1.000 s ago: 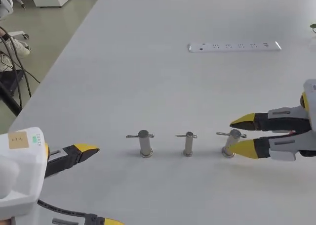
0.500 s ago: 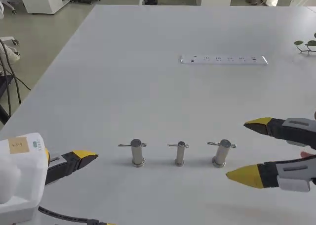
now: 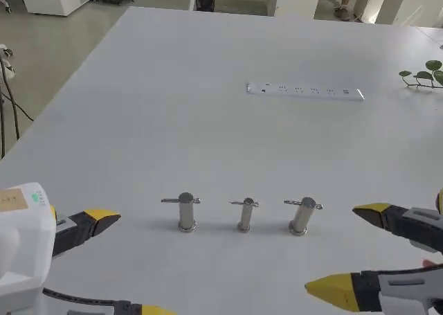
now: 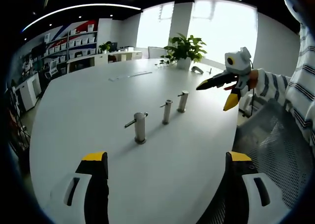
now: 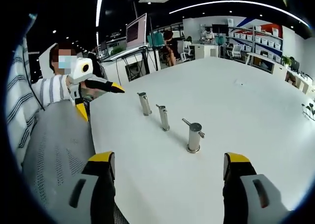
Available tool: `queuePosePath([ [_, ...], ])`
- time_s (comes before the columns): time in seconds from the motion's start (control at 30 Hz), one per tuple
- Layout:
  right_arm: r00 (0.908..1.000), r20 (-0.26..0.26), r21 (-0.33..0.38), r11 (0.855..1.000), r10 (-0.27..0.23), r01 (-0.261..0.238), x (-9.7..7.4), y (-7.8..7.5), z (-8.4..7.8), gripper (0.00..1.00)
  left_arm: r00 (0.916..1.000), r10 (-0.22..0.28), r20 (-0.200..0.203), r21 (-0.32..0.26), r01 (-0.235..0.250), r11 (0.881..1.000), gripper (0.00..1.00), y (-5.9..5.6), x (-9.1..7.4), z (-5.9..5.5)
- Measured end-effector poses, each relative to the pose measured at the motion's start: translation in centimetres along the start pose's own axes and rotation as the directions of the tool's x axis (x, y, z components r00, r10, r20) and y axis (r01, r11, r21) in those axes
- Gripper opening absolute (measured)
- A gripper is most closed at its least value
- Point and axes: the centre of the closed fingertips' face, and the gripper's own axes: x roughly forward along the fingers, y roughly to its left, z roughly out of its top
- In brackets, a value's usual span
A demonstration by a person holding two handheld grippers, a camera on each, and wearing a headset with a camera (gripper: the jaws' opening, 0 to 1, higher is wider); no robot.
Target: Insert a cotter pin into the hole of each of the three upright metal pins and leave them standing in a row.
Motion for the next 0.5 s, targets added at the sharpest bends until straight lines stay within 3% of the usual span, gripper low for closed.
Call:
queuePosePath([
  [0.17,0.9996,-0.014,0.054,0.998,-0.026,0.027,-0.4,0.5,-0.7,0.91,0.9995,0.019,0.026,-0.037,-0.018,0.999,0.98,0.1,-0.2,0.5],
  [0.2,0.9974,-0.027,0.067,0.995,-0.067,0.068,-0.6,0.1,-1.1,0.91,0.9995,0.020,0.026,-0.039,-0.019,0.999,0.98,0.1,-0.2,0.5],
  [0.3,0.9935,-0.040,0.099,0.989,-0.107,0.110,-0.9,-0.2,-1.5,0.93,0.9993,0.029,0.022,-0.062,-0.028,0.998,0.98,0.2,-0.1,0.3],
  [0.5,0.9936,-0.045,0.126,0.986,-0.104,0.109,-1.2,0.6,-1.9,0.94,0.9990,0.042,0.014,-0.089,-0.041,0.995,0.99,0.2,0.0,-0.2],
])
